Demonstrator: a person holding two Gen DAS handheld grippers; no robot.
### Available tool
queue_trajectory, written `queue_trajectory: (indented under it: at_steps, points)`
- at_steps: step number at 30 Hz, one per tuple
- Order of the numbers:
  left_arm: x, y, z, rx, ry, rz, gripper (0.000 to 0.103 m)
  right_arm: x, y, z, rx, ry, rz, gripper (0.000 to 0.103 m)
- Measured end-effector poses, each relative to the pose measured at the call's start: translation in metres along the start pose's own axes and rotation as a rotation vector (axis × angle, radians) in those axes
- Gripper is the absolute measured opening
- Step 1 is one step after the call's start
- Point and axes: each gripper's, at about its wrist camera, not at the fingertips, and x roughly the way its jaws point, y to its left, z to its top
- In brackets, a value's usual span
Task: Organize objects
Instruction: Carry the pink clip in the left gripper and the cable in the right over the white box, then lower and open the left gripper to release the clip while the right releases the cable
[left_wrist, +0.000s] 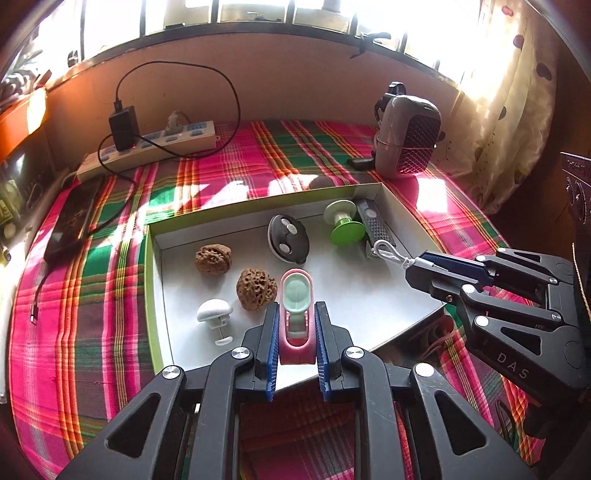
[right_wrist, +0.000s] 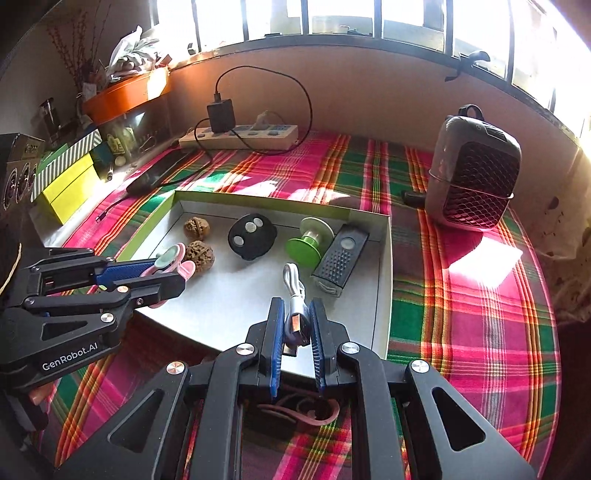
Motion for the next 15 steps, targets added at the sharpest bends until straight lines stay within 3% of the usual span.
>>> queue_trajectory:
  at_steps: [15]
  points:
    - [0.028,-0.006,0.011,0.02,0.043,0.01,0.016,0.026,-0.002,0.008,-0.022,0.051,0.031,0.015]
